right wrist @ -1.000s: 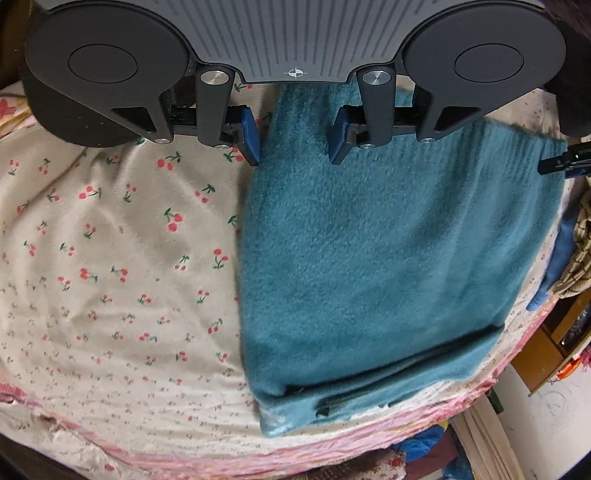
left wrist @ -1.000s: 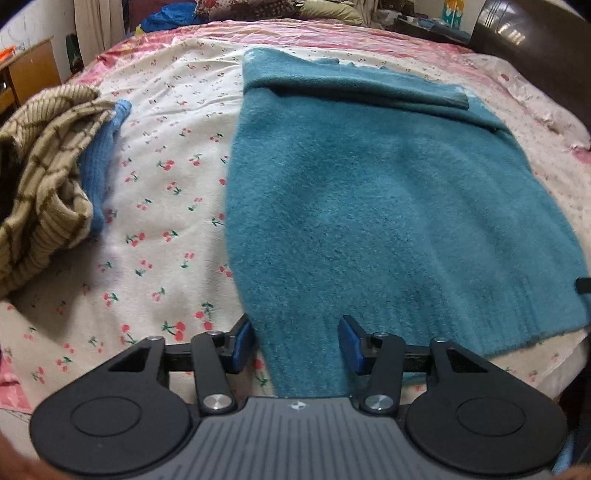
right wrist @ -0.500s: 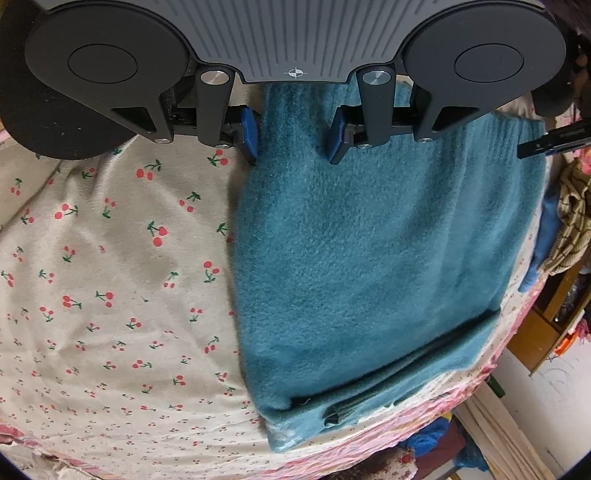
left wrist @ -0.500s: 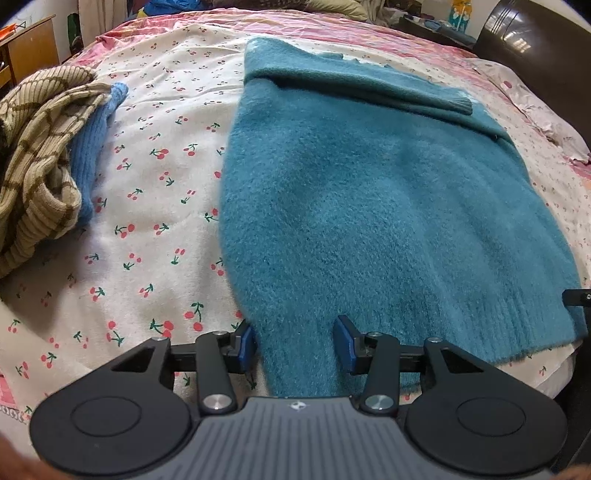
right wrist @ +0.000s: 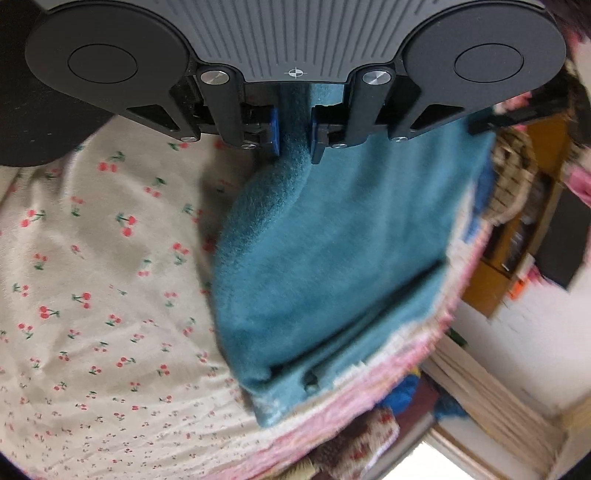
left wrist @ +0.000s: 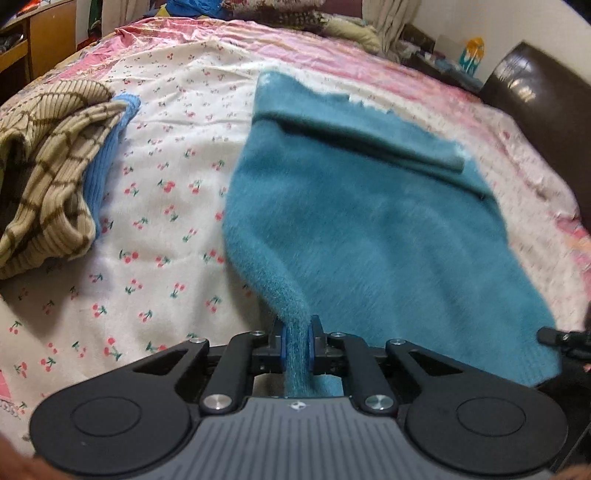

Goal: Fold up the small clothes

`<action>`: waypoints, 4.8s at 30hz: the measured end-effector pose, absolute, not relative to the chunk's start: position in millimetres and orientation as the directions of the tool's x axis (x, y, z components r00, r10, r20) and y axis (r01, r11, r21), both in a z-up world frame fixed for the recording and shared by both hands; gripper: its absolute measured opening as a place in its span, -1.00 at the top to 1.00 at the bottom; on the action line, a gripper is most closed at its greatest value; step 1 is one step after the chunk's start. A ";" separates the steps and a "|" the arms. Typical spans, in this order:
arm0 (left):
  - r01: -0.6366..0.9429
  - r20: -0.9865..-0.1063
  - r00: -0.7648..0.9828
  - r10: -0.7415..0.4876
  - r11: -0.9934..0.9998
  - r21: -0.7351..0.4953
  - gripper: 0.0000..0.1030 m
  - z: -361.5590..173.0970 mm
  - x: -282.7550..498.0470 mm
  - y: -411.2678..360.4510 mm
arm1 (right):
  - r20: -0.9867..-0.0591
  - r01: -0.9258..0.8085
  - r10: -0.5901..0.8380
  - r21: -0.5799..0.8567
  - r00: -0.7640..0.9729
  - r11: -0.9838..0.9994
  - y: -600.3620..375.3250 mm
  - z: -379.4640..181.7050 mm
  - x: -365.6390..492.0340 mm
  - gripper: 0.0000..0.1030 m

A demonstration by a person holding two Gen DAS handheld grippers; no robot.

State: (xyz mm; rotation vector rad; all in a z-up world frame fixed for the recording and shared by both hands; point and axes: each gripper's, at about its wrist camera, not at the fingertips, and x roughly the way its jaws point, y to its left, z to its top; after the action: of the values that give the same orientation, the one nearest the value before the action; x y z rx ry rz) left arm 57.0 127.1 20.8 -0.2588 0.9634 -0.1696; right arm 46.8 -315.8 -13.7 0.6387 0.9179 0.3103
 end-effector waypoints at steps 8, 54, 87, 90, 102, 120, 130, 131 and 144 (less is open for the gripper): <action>0.024 -0.707 0.600 -0.375 0.892 -0.452 0.68 32.4 85.3 130.5 | -0.498 0.010 0.582 0.765 0.643 0.644 -323.9 0.5 64.3 0.71; -0.181 -0.555 0.752 -0.355 0.698 -0.692 0.60 15.8 356.4 168.9 | -0.450 0.217 0.379 0.827 0.809 0.519 -352.3 -24.7 341.6 0.61; -0.162 -0.610 0.791 0.038 0.975 -0.150 0.00 12.7 286.4 110.8 | -0.656 0.144 0.050 0.238 0.753 0.961 -294.9 -2.6 357.1 0.81; -0.185 -0.624 0.781 0.030 0.965 -0.186 -0.02 5.5 284.7 121.7 | -0.650 0.160 0.056 0.268 0.758 0.950 -300.6 -2.6 358.5 0.84; -0.176 -0.605 0.794 -0.058 0.931 -0.320 -0.09 -3.4 262.6 142.9 | -0.627 0.172 -0.036 0.159 0.778 0.972 -282.2 16.5 347.5 0.67; -0.141 -0.627 0.760 -0.175 0.896 -0.421 -0.22 -12.1 258.3 157.9 | -0.674 -0.004 0.078 0.110 0.735 0.994 -196.2 28.7 326.1 0.60; -0.123 -0.639 0.736 -0.222 0.885 -0.449 -0.27 -15.0 248.6 162.4 | -0.732 -0.237 0.272 0.155 0.624 0.959 -95.3 31.9 345.8 0.57; -0.123 -0.638 0.738 -0.219 0.886 -0.446 -0.27 -15.3 246.8 161.9 | -0.735 -0.254 0.288 0.162 0.614 0.954 -85.5 32.8 347.9 0.52; -0.075 -0.624 0.741 -0.248 0.893 -0.444 0.15 -14.0 244.5 156.6 | -0.792 -0.386 0.365 0.178 0.490 0.905 31.9 42.5 396.5 0.14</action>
State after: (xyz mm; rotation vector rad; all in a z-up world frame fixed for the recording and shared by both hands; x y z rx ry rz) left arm 244.5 156.6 -14.0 -0.4683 0.7361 -0.0985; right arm 396.5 31.9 42.5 -0.0243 0.9556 0.4558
